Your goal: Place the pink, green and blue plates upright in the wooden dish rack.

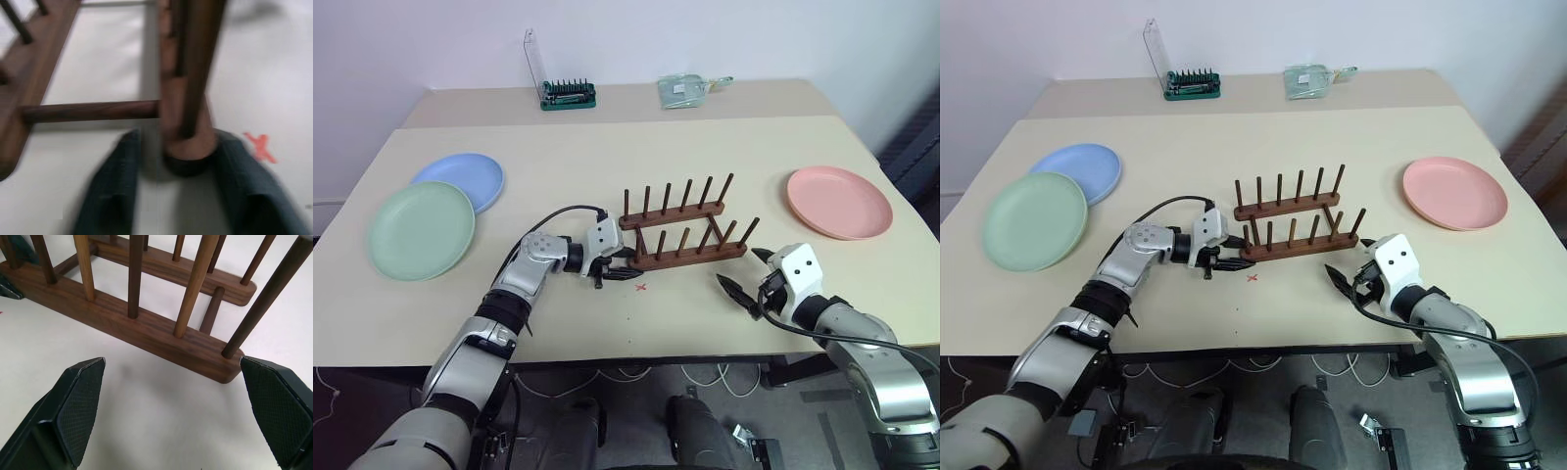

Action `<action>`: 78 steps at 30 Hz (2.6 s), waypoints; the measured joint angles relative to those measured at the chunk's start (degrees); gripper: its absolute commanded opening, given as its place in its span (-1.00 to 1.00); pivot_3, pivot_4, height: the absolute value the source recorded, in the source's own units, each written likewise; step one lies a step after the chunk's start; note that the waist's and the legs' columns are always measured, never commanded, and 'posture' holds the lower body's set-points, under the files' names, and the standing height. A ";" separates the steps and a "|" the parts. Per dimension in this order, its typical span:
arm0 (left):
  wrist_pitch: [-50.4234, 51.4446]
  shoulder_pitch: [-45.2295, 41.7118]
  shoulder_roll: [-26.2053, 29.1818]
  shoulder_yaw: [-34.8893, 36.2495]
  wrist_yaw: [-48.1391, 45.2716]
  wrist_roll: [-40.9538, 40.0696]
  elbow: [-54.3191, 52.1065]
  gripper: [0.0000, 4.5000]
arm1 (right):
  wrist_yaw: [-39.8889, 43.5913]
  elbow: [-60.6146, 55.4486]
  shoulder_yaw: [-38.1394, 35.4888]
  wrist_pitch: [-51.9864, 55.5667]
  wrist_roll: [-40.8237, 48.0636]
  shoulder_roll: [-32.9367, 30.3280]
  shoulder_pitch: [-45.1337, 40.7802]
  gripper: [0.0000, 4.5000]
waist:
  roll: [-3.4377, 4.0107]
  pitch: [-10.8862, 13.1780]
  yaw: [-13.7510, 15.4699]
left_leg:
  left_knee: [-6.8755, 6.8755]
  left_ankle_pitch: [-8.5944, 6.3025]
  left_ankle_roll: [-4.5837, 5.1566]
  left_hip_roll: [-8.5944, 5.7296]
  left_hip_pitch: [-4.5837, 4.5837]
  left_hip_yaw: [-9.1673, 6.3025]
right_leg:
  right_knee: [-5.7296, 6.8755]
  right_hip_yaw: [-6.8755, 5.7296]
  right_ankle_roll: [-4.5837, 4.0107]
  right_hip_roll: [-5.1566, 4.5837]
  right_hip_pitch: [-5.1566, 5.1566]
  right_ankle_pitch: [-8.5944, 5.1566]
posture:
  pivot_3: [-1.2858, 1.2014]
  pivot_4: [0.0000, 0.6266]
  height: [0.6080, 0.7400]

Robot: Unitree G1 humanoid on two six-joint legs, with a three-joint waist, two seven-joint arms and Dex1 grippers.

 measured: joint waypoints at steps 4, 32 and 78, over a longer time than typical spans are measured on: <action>1.60 2.00 3.02 1.96 1.08 -0.01 -3.08 0.82 | -0.01 0.29 -0.22 0.13 -0.80 -0.86 0.04 1.00 | 0.02 -0.01 -0.28 | -0.02 0.00 0.00 0.00 0.02 0.00 | 0.02 0.01 0.00 0.00 -0.01 0.00 | 0.03 -0.52 1.00; 14.46 11.98 -3.09 0.64 18.86 -0.19 -20.18 -0.91 | -3.96 21.54 11.34 -1.40 -14.23 0.29 -18.52 -0.98 | -0.11 -0.14 0.09 | 0.04 0.01 -0.01 -0.01 0.23 -0.01 | 0.01 0.00 -0.02 -0.01 0.24 0.02 | 0.03 -0.52 1.00; 23.09 20.46 -1.74 3.71 10.27 -13.42 -39.78 -0.92 | -7.62 68.83 11.29 -31.23 -29.97 -15.36 -35.25 -0.98 | 0.02 -0.06 -0.10 | 0.02 0.01 0.00 -0.01 0.08 0.14 | -0.04 0.09 -0.04 -0.01 0.09 0.02 | 0.03 -0.52 1.00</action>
